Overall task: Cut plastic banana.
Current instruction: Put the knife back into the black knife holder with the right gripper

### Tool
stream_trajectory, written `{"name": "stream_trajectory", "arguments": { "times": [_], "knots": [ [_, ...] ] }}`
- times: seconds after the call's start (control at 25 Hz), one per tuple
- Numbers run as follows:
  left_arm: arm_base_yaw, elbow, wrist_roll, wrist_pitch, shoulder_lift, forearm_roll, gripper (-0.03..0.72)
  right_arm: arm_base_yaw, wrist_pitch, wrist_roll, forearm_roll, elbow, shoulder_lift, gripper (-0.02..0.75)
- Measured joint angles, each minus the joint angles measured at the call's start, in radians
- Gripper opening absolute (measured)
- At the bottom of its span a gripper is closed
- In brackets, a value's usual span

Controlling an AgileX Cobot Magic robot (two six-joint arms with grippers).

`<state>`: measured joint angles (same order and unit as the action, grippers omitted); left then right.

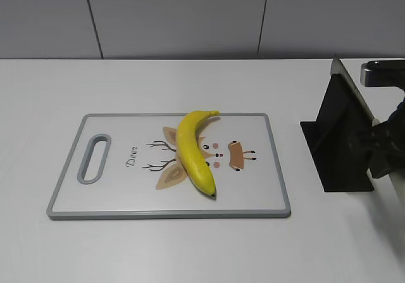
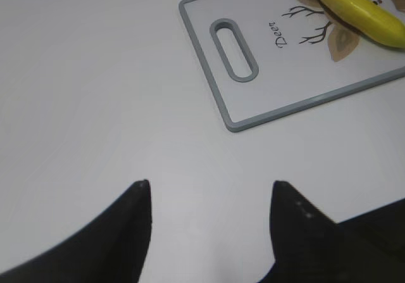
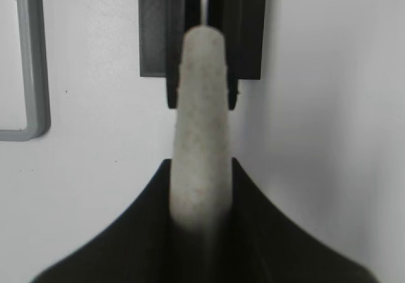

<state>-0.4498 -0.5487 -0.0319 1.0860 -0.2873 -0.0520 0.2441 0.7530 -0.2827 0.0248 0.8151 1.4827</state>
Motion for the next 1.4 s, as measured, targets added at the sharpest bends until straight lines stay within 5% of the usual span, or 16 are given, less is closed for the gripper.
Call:
{"name": "stream_trajectory", "arguments": {
  "times": [0.6,1.4],
  "knots": [
    [0.0,0.013,-0.042,0.096,0.283,0.002,0.505,0.0,0.018,-0.004,0.0,0.016,0.0,0.17],
    [0.0,0.014,-0.046,0.096,0.293,0.002,0.494,0.0,0.053,-0.004,0.002,0.044,0.0,0.181]
  ]
}}
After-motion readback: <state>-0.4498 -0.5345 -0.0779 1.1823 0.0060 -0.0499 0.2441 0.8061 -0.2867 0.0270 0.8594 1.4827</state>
